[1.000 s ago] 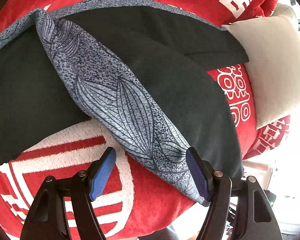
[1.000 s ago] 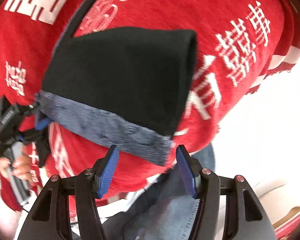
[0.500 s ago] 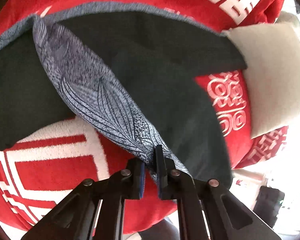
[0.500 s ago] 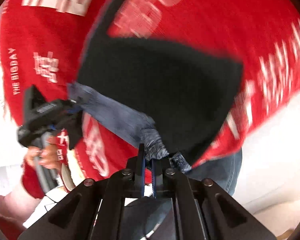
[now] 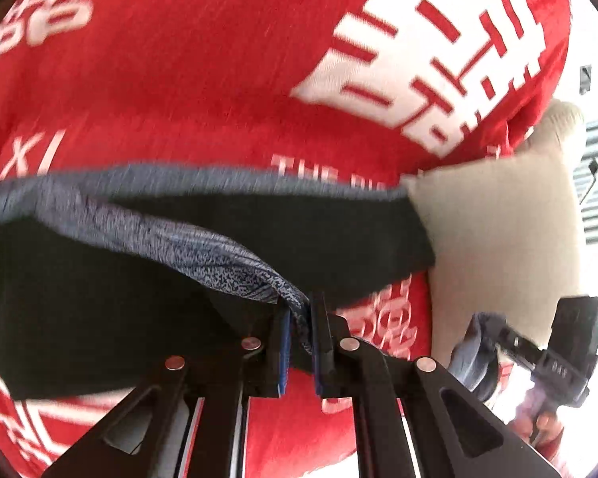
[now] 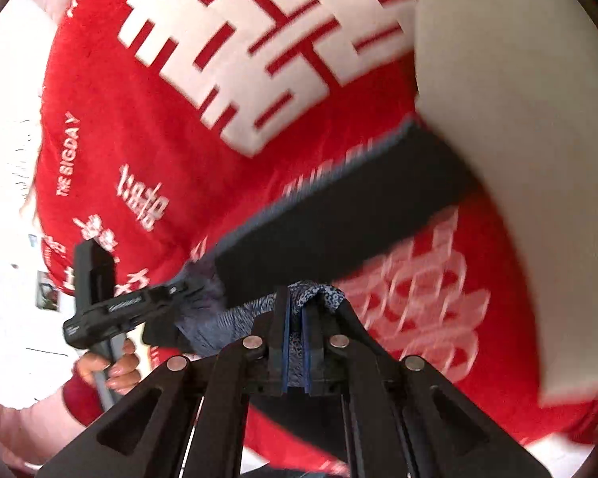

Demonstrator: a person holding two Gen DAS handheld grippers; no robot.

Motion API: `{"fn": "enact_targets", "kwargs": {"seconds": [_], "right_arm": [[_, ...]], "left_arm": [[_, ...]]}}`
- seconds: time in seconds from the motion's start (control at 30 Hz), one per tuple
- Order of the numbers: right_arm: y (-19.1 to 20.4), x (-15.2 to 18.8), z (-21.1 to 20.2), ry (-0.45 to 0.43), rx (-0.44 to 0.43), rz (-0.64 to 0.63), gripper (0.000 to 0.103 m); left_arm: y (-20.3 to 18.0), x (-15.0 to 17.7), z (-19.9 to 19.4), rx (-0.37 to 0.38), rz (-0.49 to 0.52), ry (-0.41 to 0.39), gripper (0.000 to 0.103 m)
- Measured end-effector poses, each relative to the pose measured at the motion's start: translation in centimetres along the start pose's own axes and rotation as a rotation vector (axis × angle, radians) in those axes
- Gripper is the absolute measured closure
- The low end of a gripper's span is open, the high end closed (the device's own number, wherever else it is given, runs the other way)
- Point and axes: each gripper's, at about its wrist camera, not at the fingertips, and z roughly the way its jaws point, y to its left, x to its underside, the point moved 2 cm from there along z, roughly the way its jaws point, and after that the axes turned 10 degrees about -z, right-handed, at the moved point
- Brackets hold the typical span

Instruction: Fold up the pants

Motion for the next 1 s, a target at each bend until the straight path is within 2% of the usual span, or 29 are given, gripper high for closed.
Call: {"fn": "enact_targets", "kwargs": {"seconds": [0.1,0.2,0.33,0.43,0.47,0.5,0.53,0.57,0.6,0.63,0.67,0.8,0.83,0.87,0.97,1.0], "right_arm": [[-1.9,-4.6,1.7,0.018,0.062,-0.025,0.098],[-3.4,-8.7,4.7,0.073,0.125,-0.080,0.098],[-3.7,-11.3,8.7,0.144,0.207,-0.191,0.098],[-4.8,-12.1,11.3,0.197,0.248,-0.213,0.096],[-5.2,-12.4,11.9,0.211,0.263,-0.211,0.096],[-5.8,-12.6,12.3,0.224,0.287,-0.201,0.096],[-6.0,-12.9,12.5,0.227,0.302,-0.190,0.093],[-6.3,-13.2,12.3,0.220,0.318,-0.174,0.081],[-6.3,-13.4,11.9,0.203,0.317,-0.162,0.070],[-6.1,-13.6,11.2,0.173,0.313,-0.155,0.043],[-5.6,-14.0,10.1,0.125,0.297,-0.155,0.035],[-3.2,-14.1,6.8,0.020,0.282,-0.156,0.035],[-2.7,-13.7,6.5,0.016,0.273,-0.156,0.039],[-2.4,-13.0,6.6,0.024,0.269,-0.160,0.054],[-2.0,-9.9,9.8,0.150,0.274,-0.196,0.074],[-2.5,-8.5,11.7,0.200,0.295,-0.208,0.077]], "left_arm": [[-1.2,-2.5,1.9,-0.031,0.020,-0.023,0.093],[-1.9,-4.2,4.5,-0.075,0.045,-0.026,0.093],[-1.7,-5.7,6.9,-0.136,0.057,-0.026,0.093],[-1.7,-6.8,8.0,-0.218,0.068,-0.025,0.092],[-1.7,-7.1,8.1,-0.232,0.066,-0.024,0.082],[-1.6,-7.5,7.8,-0.260,0.065,-0.035,0.059],[-1.6,-7.8,7.3,-0.284,0.065,-0.056,0.046],[-1.5,-8.0,6.6,-0.295,0.067,-0.084,0.037],[-1.5,-8.2,5.6,-0.298,0.074,-0.113,0.037],[-1.5,-8.4,4.8,-0.301,0.082,-0.124,0.037],[-1.5,-8.5,4.2,-0.308,0.086,-0.132,0.037],[-1.0,-7.2,3.2,-0.356,0.139,-0.126,0.037],[-0.8,-6.4,3.6,-0.366,0.157,-0.108,0.037],[-0.7,-5.8,4.2,-0.377,0.168,-0.092,0.037],[0.7,-3.3,7.4,-0.446,0.187,-0.034,0.037],[1.2,-2.8,8.4,-0.464,0.182,-0.029,0.037]]}}
